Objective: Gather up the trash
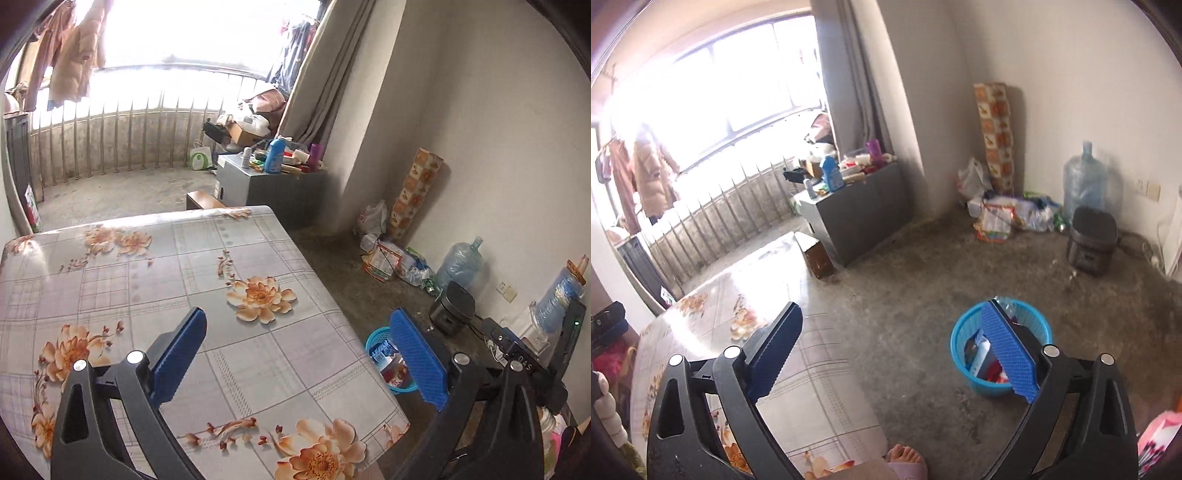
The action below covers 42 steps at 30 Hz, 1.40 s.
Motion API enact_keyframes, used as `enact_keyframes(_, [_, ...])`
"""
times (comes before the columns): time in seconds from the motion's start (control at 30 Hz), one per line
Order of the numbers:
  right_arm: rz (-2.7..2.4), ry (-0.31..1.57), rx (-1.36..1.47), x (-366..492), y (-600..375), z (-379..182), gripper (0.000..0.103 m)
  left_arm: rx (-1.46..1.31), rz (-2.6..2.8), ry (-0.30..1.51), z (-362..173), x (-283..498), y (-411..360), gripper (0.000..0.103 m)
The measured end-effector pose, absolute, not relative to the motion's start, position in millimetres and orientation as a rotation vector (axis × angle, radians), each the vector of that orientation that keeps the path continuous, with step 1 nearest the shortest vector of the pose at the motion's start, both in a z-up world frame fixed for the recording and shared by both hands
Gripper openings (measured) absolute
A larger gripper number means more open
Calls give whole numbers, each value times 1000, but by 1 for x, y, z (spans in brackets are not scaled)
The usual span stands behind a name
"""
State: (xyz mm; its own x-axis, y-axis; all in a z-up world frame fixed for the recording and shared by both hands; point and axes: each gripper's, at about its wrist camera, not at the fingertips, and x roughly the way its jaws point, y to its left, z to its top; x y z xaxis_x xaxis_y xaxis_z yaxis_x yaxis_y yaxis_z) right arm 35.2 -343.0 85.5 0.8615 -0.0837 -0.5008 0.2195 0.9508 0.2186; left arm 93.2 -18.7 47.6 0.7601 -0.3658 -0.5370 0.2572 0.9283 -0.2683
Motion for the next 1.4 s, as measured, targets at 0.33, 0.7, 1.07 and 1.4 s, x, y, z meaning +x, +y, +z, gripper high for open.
enact_keyframes(0.33, [-75,484,123,4,-275,100,95,-149,-267,697,21,44,5,97])
enact_keyframes(0.7, [-93,531,185,0,-278,91,95,-74,-232,772,-2,44,-6,97])
enact_keyframes(1.07, [-37,633,163,15,-266,62,95,-59,-126,868,-33,44,-1,98])
enact_keyframes(1.4, [-78,668,79,10,-273,60,95,-32,-68,827,-24,56,-15,97])
